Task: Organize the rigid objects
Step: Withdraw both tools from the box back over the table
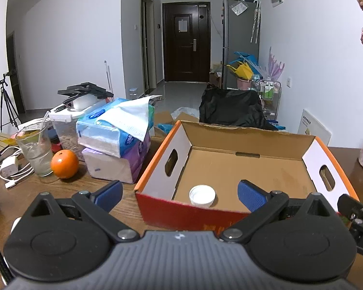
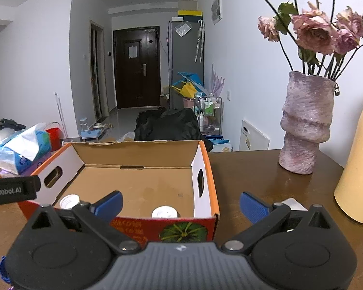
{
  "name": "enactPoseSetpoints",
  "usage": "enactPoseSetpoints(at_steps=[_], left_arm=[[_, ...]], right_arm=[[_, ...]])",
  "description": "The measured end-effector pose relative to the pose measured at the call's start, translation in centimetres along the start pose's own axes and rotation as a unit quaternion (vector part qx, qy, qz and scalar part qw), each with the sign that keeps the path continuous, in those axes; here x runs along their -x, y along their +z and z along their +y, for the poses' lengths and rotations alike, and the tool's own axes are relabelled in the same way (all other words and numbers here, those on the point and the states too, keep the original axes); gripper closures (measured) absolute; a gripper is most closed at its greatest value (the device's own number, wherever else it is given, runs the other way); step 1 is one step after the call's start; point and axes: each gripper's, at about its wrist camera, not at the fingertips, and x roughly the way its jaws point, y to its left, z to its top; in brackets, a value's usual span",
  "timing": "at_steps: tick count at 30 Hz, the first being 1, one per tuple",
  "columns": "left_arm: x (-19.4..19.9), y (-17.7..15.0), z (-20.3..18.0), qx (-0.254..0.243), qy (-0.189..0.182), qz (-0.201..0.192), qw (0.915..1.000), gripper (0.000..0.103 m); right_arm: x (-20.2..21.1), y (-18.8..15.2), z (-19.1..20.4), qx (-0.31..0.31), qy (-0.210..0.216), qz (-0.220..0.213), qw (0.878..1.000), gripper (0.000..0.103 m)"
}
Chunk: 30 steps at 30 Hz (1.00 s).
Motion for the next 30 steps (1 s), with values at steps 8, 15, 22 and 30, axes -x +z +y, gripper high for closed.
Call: enactPoseSetpoints(at_steps=[8, 15, 22, 30], left_arm=[[2.5, -1.6, 1.3, 0.000, -0.001, -0.004, 1.0000, 0.000], [4.7, -3.4, 2.9, -0.003, 0.003, -0.006, 1.0000, 0.000], [6.9, -5.3, 4.6, -0.001, 0.008, -0.007, 0.9999, 0.000], [9.2, -7.3, 6.3, 0.002, 0.010, -0.002, 0.9999, 0.000]], right_arm=[[2.6, -1.4, -0.2, 0.002, 0.005, -0.004, 1.000, 0.000], [4.9, -2.9, -0.6, 0.002, 0.007, -0.005, 1.000, 0.000], [6.9, -4.6, -0.4, 0.013, 0.006, 0.001, 1.000, 0.000], [8.8, -7.0, -0.1, 0.038, 0.002, 0.020, 0.999, 0.000]])
